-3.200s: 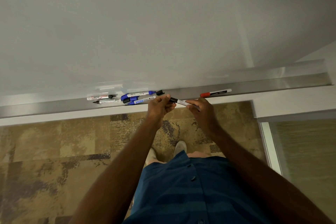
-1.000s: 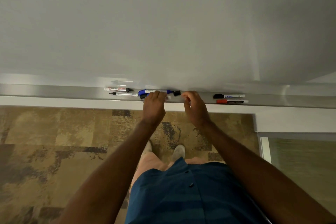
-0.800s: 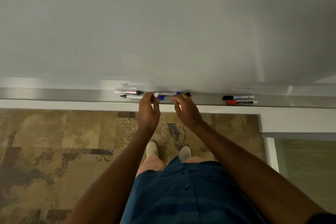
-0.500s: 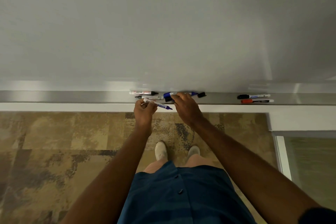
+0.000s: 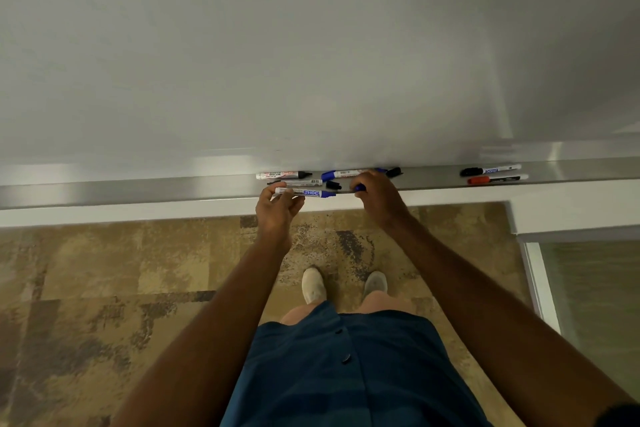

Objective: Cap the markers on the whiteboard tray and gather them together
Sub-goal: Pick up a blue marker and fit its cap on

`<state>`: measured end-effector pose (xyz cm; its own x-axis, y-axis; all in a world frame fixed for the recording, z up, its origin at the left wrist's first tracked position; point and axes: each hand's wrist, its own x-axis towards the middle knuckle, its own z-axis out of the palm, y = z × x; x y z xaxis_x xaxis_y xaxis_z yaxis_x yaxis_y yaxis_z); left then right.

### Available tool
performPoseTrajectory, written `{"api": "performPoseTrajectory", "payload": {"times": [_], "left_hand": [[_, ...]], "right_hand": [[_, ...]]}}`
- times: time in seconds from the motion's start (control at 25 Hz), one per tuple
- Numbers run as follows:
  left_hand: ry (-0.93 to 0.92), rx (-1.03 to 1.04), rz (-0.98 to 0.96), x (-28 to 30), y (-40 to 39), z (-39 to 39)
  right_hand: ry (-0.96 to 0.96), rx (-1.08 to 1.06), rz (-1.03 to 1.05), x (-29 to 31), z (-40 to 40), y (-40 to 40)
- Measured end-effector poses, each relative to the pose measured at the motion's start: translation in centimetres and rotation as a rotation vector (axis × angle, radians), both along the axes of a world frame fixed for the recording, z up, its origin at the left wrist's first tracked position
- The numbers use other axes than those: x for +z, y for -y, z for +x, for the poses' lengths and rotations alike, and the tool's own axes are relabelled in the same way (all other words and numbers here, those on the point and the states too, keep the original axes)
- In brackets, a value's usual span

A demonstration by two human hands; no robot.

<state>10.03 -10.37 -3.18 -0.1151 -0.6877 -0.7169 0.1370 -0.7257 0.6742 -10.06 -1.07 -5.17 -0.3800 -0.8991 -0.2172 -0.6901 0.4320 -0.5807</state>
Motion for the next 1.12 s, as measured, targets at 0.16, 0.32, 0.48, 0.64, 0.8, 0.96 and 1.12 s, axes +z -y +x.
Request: {"api": "performPoseTrajectory", "payload": {"times": [0.16,0.32,0.48,0.64,0.8,0.96,1.12], "left_hand": [[-0.051,0.017,0.052,0.2,0.4,-0.3],[-0.091,0.006,0.088,0.1,0.5,-0.7],[-0.108,-0.018,0.11,0.3,0.3,-1.1],[-0.112,-0.046,0.116,0.3,-0.5,-1.5],[-0.126,-0.074,0.09,0.3,-1.2,-1.6],[-0.134,-0.068,0.097,0.6,-1.4,-2.1],[-0.131,-0.034,0.132,1.0,-2.0,-3.5]], "right_hand": [[0.323,-0.439,-0.12,1.2,0.8,-1.2],[0.873,-0.767,-0.16,2.1,2.5,-2.2],[1.019,-0.849,-0.187,2.8,3.4,-2.3],[1.003,-0.84,-0.199,3.0,3.8,-2.2],[0.84,-0.711,-0.152,3.0,4.2,-3.3],[0.606,-0.594,-0.128,3.5,3.8,-4.4],[0.451,-0.543,-0.144,4.4,3.3,-5.5]]}}
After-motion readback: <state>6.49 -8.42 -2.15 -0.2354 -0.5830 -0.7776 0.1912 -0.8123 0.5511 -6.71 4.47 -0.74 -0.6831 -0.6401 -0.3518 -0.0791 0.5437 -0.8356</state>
